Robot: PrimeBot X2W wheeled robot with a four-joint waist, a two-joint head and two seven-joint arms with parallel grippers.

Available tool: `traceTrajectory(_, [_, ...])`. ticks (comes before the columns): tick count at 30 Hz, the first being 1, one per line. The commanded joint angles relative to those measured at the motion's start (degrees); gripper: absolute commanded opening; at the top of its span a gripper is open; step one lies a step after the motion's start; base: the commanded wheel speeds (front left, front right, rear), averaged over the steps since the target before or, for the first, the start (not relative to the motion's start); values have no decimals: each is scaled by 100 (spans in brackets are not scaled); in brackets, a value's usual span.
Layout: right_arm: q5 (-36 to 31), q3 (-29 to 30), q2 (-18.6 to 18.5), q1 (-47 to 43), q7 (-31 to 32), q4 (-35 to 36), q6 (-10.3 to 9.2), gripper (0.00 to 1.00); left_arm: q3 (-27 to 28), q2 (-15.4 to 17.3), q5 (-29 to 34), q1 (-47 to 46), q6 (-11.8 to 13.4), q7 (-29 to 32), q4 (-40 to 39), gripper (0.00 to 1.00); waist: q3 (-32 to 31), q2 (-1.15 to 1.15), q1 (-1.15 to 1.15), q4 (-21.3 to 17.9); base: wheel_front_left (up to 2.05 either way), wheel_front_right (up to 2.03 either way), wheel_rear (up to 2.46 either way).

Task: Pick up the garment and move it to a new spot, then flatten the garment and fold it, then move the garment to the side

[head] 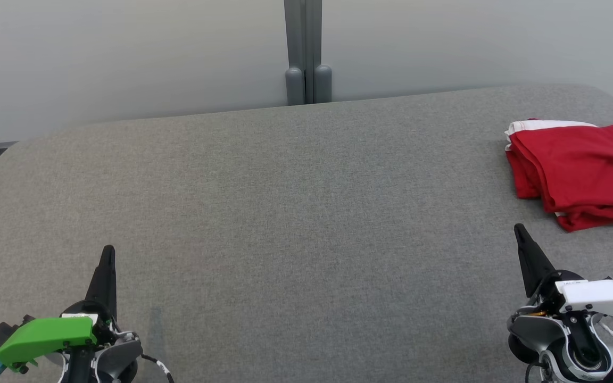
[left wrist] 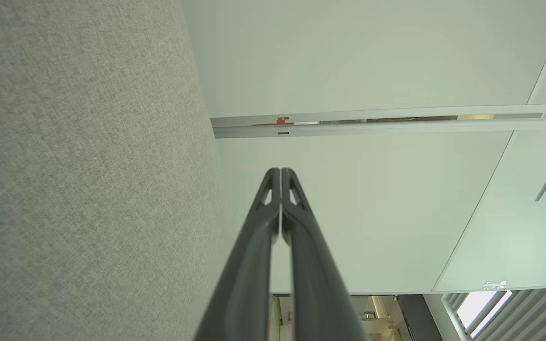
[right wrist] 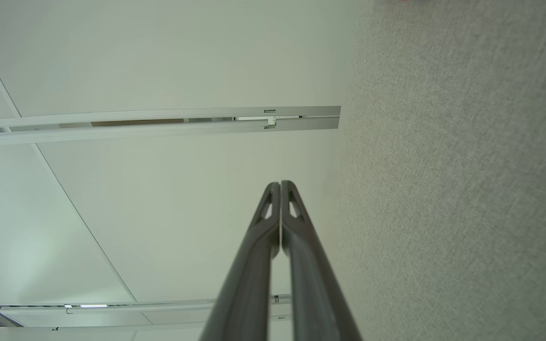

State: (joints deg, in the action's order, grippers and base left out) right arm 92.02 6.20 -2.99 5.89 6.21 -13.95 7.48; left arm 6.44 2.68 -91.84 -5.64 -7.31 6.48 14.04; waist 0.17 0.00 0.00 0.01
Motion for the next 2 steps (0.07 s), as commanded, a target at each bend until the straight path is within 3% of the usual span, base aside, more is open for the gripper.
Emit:
traceTrajectory(1, [86,13,-21,59,37,-15,2,0,23,37,-73,-116,-33,30,9,0,1,0,0,-1,0,0,0])
traceTrajectory(2, [75,14,-20,53,37,-15,2,0,22,37,-68,-105,-33,29,8,0,1,0,0,-1,0,0,0])
